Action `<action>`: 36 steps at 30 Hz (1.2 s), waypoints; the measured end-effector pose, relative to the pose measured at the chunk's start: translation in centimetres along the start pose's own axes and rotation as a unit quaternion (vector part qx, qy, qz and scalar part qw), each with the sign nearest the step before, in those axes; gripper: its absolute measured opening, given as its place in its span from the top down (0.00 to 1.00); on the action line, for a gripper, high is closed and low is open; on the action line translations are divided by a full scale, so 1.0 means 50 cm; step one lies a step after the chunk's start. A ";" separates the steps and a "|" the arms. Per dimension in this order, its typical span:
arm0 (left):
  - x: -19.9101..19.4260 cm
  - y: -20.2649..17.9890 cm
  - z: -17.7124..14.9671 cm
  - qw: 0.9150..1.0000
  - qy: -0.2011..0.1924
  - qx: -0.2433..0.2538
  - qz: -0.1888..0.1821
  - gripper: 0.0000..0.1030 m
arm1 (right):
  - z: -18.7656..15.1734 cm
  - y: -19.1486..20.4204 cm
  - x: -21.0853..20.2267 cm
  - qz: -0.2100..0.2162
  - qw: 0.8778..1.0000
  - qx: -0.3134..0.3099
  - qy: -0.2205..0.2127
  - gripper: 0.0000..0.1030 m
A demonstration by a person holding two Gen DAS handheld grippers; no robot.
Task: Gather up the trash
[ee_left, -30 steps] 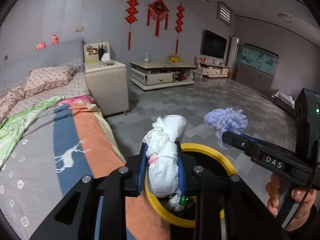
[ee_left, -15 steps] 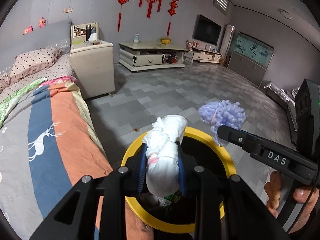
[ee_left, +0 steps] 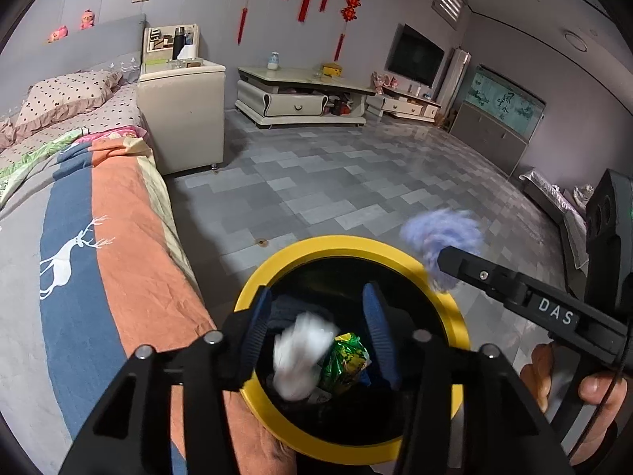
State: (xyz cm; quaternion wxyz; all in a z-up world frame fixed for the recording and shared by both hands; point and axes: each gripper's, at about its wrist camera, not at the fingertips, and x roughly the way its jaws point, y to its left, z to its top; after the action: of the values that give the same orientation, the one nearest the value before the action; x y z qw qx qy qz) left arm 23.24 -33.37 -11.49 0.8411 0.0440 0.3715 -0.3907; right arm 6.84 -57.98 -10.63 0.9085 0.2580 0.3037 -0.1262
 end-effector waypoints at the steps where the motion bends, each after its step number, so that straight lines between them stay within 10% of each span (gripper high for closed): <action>1: -0.005 -0.002 0.002 1.000 -0.001 0.000 0.001 0.52 | 0.000 0.001 -0.001 -0.001 1.000 0.001 -0.002 0.53; 17: -0.163 0.048 -0.014 0.997 -0.061 -0.023 0.028 0.45 | -0.011 0.070 -0.045 0.020 0.999 -0.022 -0.015 0.51; 36: -0.403 0.163 -0.091 0.983 -0.131 -0.070 0.111 0.45 | -0.055 0.355 -0.068 0.110 0.987 -0.118 -0.004 0.49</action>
State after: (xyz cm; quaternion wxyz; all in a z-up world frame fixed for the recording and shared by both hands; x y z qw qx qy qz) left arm 17.75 -13.49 -3.28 0.9216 -0.0256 0.2770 -0.2708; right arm 9.68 -41.42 -3.43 0.9421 0.1802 0.2827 0.0107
